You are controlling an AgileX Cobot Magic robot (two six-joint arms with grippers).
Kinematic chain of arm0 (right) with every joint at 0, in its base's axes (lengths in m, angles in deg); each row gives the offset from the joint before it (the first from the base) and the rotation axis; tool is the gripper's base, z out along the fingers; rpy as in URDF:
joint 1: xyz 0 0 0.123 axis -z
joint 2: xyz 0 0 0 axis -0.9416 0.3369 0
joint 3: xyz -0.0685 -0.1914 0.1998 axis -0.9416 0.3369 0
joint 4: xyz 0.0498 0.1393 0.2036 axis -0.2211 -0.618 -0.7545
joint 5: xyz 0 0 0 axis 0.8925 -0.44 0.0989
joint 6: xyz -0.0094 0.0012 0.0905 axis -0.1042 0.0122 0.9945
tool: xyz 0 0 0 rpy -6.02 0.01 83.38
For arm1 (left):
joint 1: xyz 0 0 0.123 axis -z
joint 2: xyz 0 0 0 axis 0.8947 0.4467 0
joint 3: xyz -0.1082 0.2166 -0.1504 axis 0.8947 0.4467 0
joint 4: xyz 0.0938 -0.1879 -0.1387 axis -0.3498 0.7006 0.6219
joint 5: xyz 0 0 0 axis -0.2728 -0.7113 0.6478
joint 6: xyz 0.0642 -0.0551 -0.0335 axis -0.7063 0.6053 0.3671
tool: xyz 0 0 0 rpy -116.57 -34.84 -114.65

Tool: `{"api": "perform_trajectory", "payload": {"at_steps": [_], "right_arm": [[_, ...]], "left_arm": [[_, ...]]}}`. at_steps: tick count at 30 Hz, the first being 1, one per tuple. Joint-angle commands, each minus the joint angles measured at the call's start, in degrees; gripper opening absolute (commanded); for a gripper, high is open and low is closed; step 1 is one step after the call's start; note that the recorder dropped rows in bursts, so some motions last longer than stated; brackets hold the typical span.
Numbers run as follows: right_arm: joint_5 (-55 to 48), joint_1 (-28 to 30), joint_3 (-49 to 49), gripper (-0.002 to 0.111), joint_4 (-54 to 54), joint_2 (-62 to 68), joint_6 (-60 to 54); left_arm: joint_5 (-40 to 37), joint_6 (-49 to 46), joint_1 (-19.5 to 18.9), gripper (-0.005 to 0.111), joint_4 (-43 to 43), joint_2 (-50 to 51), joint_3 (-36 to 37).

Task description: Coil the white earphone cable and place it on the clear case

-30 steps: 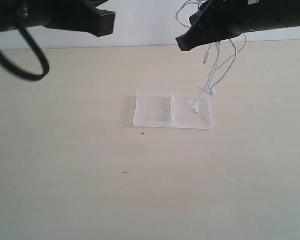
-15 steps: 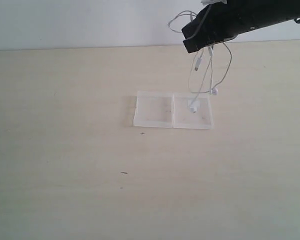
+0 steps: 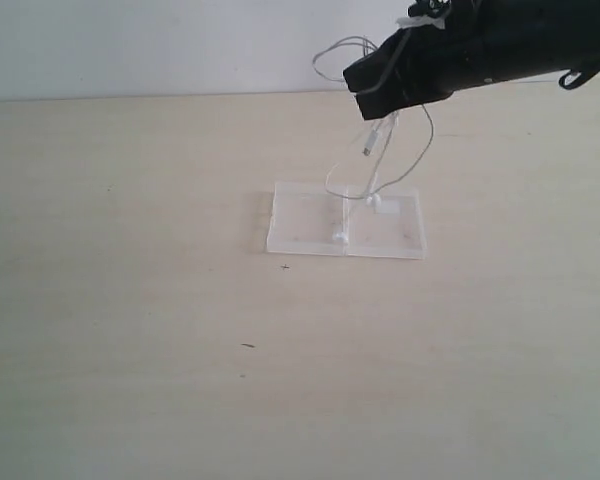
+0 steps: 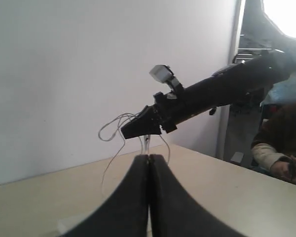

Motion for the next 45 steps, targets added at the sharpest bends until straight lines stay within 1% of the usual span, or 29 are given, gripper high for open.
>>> {"api": "perform_trajectory", "payload": {"at_steps": [1, 3, 6, 8, 13, 17, 26, 37, 41, 45], "right_arm": [[2.5, 0.3, 4.2, 0.000, -11.3, -0.1, -10.6], [2.5, 0.3, 5.2, 0.000, -14.5, -0.1, -13.5], [3.0, 0.3, 5.7, 0.000, -17.7, -0.1, -16.6], [4.2, 0.3, 5.7, 0.000, -18.4, -0.1, -17.8], [4.4, 0.3, 5.7, 0.000, -21.6, -0.1, -22.1], [4.4, 0.3, 5.7, 0.000, -21.9, -0.1, -26.4], [4.6, 0.3, 4.7, 0.000, -21.9, 0.1, -26.5], [6.7, 0.3, 4.7, 0.000, -21.9, 4.0, -26.5], [11.9, 0.3, 4.0, 0.000, -21.9, 4.5, -26.4], [22.4, 0.3, 2.8, 0.000, -21.9, 3.9, -25.6]], "left_arm": [[-3.1, -7.4, -2.8, 0.000, 8.7, -0.3, 0.2], [-5.3, -11.0, -5.1, 0.000, 12.0, -0.3, 0.2], [-6.2, -10.6, -7.7, 0.000, 12.0, -0.3, 0.2], [-6.2, -10.6, -8.3, 0.000, 12.0, -0.3, 0.2], [-6.2, -10.5, -8.2, 0.000, 12.0, -0.3, 0.2], [-6.2, -10.4, -8.2, 0.000, 12.0, -0.3, 0.2], [-6.5, -9.4, -8.2, 0.000, 11.5, -0.3, 0.2], [-6.5, -9.3, -8.2, 0.000, 11.5, -0.3, 0.2], [-6.5, -9.3, -8.2, 0.000, 11.5, -0.3, 0.2], [-6.5, -9.3, -8.2, 0.000, 11.5, -0.3, 0.2]]}}
